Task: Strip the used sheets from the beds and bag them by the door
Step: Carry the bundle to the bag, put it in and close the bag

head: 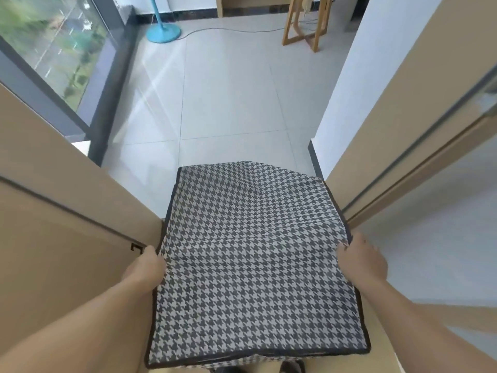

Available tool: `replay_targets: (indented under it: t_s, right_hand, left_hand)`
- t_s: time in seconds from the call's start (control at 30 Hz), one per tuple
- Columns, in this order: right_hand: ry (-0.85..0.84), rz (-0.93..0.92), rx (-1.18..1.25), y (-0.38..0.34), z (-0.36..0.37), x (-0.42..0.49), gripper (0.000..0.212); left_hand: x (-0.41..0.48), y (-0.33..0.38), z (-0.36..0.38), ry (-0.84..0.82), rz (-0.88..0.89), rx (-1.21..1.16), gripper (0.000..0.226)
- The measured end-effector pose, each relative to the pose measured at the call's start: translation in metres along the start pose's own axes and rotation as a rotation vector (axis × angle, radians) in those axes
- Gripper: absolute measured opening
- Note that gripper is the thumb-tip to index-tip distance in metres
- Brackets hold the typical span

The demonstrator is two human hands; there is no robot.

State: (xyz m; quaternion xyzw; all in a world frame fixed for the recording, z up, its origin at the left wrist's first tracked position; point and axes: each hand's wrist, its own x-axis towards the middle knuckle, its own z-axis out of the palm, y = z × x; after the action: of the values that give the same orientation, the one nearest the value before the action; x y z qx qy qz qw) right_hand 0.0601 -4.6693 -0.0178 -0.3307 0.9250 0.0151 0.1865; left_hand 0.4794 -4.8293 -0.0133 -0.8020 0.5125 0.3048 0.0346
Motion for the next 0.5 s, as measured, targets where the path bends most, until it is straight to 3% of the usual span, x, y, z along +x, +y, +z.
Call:
replay_targets:
  t_s: [0.13, 0.33, 0.5]
  right_hand:
    - [-0.018, -0.160, -0.069, -0.018, 0.006, -0.016, 0.075]
    - [-0.058, -0.197, -0.178, -0.035, 0.018, -0.038, 0.074]
    - [-0.083, -0.245, -0.232, -0.039, -0.004, -0.052, 0.072]
  left_hand:
    - [0.008, -0.002, 0.004, -0.049, 0.065, 0.305, 0.018]
    - [-0.005, -0.007, 0.000, -0.077, 0.108, 0.432, 0.080]
    - [-0.033, -0.007, -0.023, -0.116, 0.208, 0.399, 0.082]
